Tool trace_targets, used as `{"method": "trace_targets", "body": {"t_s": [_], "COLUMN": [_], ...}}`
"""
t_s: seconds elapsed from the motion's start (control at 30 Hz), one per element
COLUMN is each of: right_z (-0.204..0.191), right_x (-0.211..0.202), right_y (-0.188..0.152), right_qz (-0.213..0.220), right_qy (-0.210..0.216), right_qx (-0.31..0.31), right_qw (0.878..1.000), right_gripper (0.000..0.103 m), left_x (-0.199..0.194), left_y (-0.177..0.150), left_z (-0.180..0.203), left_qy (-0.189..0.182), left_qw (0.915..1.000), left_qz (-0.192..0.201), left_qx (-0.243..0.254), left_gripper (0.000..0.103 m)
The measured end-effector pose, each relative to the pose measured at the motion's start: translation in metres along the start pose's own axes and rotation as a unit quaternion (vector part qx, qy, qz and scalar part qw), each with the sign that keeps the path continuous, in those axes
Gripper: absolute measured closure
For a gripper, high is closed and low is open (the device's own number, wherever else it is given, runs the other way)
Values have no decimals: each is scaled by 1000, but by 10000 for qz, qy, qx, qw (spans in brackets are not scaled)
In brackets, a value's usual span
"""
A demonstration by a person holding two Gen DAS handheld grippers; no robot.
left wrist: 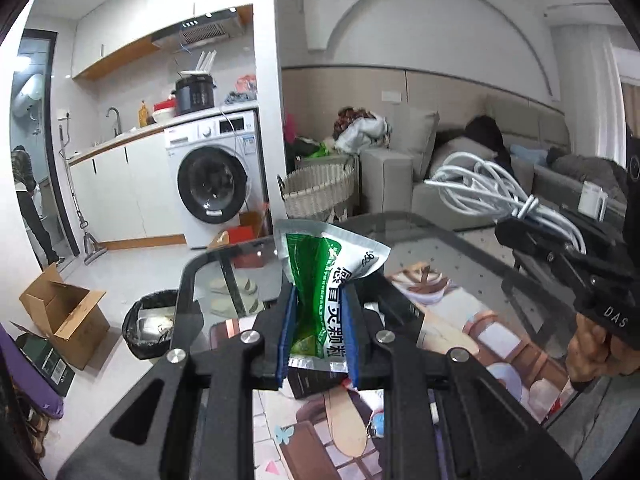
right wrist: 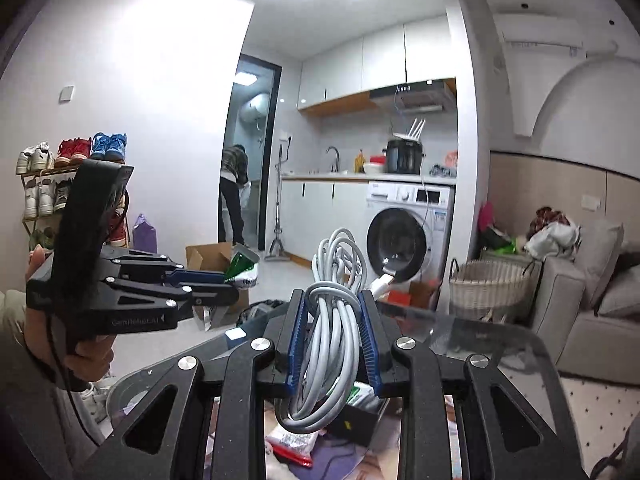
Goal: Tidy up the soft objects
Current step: 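Lift the white cable with the right tool while the left tool lifts the green sachet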
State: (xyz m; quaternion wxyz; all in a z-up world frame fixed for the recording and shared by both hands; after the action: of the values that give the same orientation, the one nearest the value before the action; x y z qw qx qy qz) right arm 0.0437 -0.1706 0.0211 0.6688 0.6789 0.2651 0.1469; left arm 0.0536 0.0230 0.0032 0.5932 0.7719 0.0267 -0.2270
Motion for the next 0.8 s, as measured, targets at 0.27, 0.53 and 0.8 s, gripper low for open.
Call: {"method": "trace_targets", "body": {"t_s": [0.27, 0.53, 0.8], "right_z": [9, 13, 10], "right_x": [-4, 5, 38], "right_y": [6, 9, 28], "right_qz": [16, 4, 92], "right_qy": [-75, -114, -218], "right_qx": [250, 382, 368], "right_qw": [9997, 9992, 9990], "right_gripper": [78, 78, 78], "left_x": [-3, 1, 35], "left_y": [2, 15, 33], "left_z": [-1, -8, -15], "left_qy": [-16, 39, -11], "left_qw": [10000, 9995, 9986], "left_qz": [86, 235, 196], "left_qx": [-35, -194, -488], "left_gripper": [83, 83, 83]}}
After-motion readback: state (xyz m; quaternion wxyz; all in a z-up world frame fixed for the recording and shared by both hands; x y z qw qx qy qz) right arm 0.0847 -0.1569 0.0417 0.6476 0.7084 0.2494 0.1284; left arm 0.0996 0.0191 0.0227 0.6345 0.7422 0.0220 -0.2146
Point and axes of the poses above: each gripper's, at about its wrist camera, not at the fingertips, and x roughly the way its jaws point, z to its right, y to its top, the point moved 5 cm from there along x, roughly the way its jaws point, and after that the axes turned 10 degrees about x, right-handed, at the moved point
